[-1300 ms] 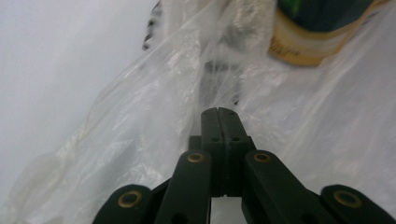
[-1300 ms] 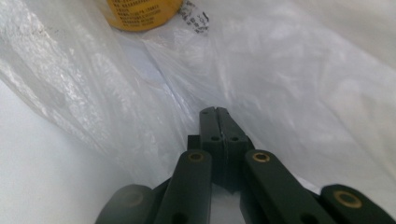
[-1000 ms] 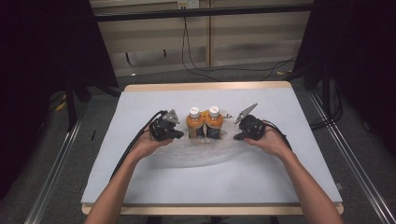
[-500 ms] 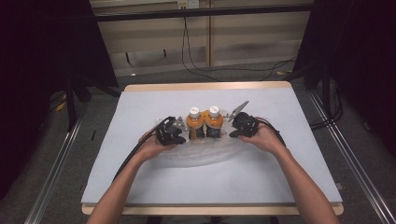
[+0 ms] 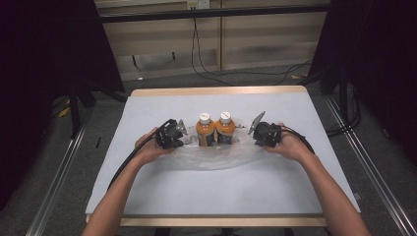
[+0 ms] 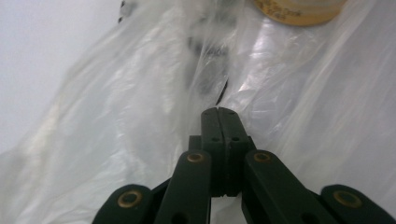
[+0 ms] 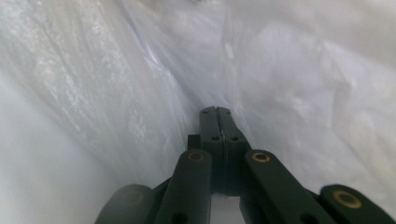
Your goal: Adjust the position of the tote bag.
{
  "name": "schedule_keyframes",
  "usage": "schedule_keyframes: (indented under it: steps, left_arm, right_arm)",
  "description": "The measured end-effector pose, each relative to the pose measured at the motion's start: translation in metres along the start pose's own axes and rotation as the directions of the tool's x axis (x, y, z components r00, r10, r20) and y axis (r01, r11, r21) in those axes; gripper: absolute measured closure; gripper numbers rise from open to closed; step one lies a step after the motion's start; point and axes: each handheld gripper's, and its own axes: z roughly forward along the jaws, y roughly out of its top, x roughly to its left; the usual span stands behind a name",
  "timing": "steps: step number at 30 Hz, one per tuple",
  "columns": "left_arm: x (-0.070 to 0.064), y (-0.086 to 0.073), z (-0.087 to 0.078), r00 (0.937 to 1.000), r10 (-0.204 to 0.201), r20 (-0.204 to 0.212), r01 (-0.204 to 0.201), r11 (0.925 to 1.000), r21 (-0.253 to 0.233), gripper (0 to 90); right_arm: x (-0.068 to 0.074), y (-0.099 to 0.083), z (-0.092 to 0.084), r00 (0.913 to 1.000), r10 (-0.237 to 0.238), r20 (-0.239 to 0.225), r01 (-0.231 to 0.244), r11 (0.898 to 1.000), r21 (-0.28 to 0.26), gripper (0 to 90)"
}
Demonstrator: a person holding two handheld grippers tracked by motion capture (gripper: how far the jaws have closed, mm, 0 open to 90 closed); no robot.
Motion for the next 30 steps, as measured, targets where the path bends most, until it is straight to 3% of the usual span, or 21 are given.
schedule_keyframes:
  steps: [2, 5, 8, 11, 13, 14, 15, 16, 18, 20, 24, 27, 30]
  left_arm:
    - [0.003, -0.005, -0.001, 0.9999, -0.013, 0.002, 0.013, 0.9999, -0.012, 90.0]
    - [0.002, -0.010, -0.004, 0.9996, 0.010, -0.027, -0.009, 0.9996, 0.025, 90.0]
    - [0.007, -0.021, -0.008, 0.9996, -0.020, -0.022, 0.020, 0.9997, 0.012, 90.0]
    - [0.009, -0.032, -0.012, 0.9993, -0.018, -0.033, 0.019, 0.9998, 0.006, 90.0]
    - [0.010, -0.039, -0.014, 0.9985, -0.045, -0.031, 0.045, 0.9990, -0.009, 90.0]
    - [0.011, -0.040, -0.015, 0.9985, -0.045, -0.031, 0.045, 0.9989, -0.011, 90.0]
    - [0.013, -0.041, -0.015, 0.9987, -0.045, -0.025, 0.045, 0.9989, -0.016, 90.0]
    - [0.014, -0.042, -0.015, 0.9977, -0.065, -0.018, 0.065, 0.9978, -0.017, 90.0]
    - [0.018, -0.043, -0.014, 0.9962, -0.086, 0.005, 0.087, 0.9957, -0.033, 90.0]
    - [0.020, -0.046, -0.013, 0.9906, -0.137, 0.006, 0.137, 0.9884, -0.066, 90.0]
    - [0.022, -0.044, -0.012, 0.9873, -0.159, 0.013, 0.159, 0.9850, -0.067, 90.0]
    - [0.018, -0.036, -0.012, 0.9939, -0.109, 0.018, 0.110, 0.9923, -0.057, 90.0]
    - [0.010, -0.026, -0.011, 0.9950, -0.094, 0.033, 0.097, 0.9911, -0.092, 90.0]
  right_arm:
    - [0.000, -0.005, -0.002, 1.0000, -0.008, -0.005, 0.008, 1.000, 0.006, 90.0]
    - [-0.001, -0.012, -0.006, 0.9997, -0.008, -0.021, 0.008, 0.999, 0.035, 90.0]
    - [-0.003, -0.019, -0.010, 0.9996, -0.014, -0.024, 0.016, 0.998, 0.057, 90.0]
    - [-0.002, -0.026, -0.013, 0.9995, -0.018, -0.025, 0.020, 0.996, 0.083, 90.0]
    - [-0.003, -0.029, -0.015, 0.9991, -0.017, -0.040, 0.021, 0.996, 0.090, 90.0]
    - [-0.003, -0.031, -0.016, 0.9987, 0.003, -0.051, 0.002, 0.995, 0.095, 90.0]
    - [-0.005, -0.032, -0.016, 0.9985, -0.008, -0.055, 0.014, 0.995, 0.094, 90.0]
    - [-0.006, -0.032, -0.016, 0.9982, 0.007, -0.060, -0.001, 0.996, 0.093, 90.0]
    - [-0.011, -0.032, -0.014, 0.9987, 0.020, -0.048, -0.016, 0.997, 0.075, 90.0]
    - [-0.013, -0.031, -0.012, 0.9978, 0.044, -0.048, -0.041, 0.997, 0.061, 90.0]
    - [-0.015, -0.019, -0.008, 0.9958, 0.040, -0.082, -0.038, 0.999, 0.023, 90.0]
    - [-0.013, -0.003, -0.011, 0.9938, -0.002, -0.111, 0.000, 1.000, -0.017, 90.0]
    - [-0.008, 0.012, -0.014, 0.9924, -0.023, -0.121, 0.017, 0.998, -0.053, 90.0]
